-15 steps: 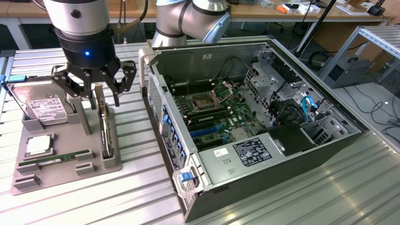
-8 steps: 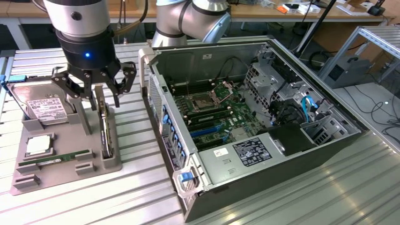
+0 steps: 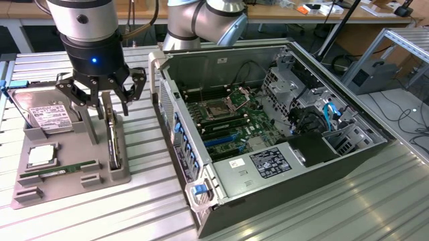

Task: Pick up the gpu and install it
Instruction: 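Pick up the gpu and move the gpu toward the slot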

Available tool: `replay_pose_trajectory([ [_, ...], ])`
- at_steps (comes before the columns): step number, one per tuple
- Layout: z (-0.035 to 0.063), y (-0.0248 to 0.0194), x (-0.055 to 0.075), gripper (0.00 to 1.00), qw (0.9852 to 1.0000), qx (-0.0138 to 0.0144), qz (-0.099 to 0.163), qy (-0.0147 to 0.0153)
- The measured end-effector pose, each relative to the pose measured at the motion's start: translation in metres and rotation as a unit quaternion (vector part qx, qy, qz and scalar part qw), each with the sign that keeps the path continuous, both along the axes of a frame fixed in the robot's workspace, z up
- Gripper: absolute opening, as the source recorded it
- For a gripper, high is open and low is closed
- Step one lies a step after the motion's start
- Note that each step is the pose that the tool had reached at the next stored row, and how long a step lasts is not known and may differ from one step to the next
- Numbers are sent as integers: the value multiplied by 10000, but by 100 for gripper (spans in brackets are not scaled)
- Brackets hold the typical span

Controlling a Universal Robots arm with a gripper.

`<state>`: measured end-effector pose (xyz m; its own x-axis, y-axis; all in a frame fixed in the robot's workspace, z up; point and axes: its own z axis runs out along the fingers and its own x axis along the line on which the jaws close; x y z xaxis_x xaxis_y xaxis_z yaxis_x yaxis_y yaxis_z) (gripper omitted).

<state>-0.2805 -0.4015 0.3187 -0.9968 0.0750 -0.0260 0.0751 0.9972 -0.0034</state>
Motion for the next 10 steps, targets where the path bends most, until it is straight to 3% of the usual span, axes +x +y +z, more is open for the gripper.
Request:
replay_pose_trajectory([
  [10, -36, 0, 0, 50, 10000, 0, 0, 0],
])
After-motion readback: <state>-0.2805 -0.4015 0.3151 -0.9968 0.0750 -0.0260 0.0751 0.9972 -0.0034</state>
